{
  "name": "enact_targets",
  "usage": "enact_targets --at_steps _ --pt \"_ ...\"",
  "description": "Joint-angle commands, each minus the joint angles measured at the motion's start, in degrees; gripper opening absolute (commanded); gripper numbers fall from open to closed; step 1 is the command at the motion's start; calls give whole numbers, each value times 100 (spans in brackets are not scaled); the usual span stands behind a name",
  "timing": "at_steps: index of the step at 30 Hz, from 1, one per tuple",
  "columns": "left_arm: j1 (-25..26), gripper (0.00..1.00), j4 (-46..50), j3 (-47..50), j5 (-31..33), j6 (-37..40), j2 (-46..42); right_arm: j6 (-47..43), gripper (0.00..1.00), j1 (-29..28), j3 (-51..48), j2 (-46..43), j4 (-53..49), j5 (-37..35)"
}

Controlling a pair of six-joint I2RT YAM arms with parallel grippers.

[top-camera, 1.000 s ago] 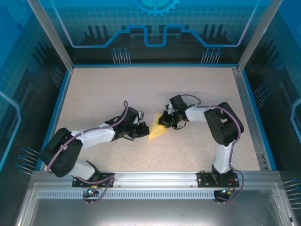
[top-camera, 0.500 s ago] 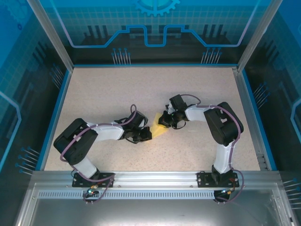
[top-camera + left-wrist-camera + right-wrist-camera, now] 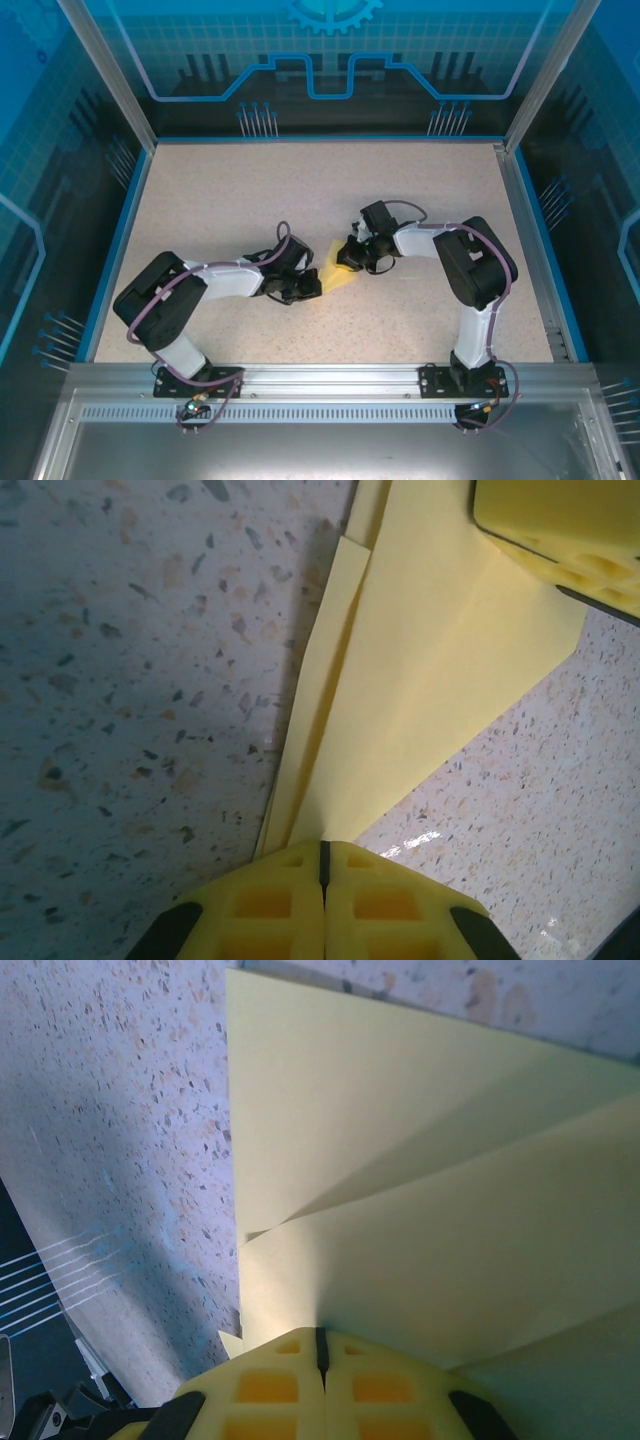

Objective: Fold a paper plane with a square sheet of paper (pick it up from the middle)
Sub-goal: Fourth fold the wing at the center of the table.

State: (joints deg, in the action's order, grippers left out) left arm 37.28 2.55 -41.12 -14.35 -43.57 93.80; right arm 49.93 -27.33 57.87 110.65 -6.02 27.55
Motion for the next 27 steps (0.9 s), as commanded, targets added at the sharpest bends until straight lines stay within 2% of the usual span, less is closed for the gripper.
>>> enact_targets --at_steps 1,7,12,16,20,24,27 --pt "-67 7 539 156 225 -118 -72 -29 0 60 -245 616 -838 -1033" --pt "-199 7 218 658 -34 -331 -91 -47 0 62 -231 625 -910 -1073" --pt "-263 7 331 917 -159 -288 -508 -37 0 55 -250 600 -884 -1071" --pt "-279 6 300 769 -268 -109 -910 -44 0 60 -254 607 -857 -1050" --pt "-282 6 -238 517 -377 -55 -1079 -35 0 56 -253 641 -826 -1051" --pt "-282 6 -810 164 -542 -117 -772 -7 0 55 -262 672 -795 -1016" --pt "-274 4 -779 -188 -448 -30 -406 -2 0 53 -256 668 -787 -1000"
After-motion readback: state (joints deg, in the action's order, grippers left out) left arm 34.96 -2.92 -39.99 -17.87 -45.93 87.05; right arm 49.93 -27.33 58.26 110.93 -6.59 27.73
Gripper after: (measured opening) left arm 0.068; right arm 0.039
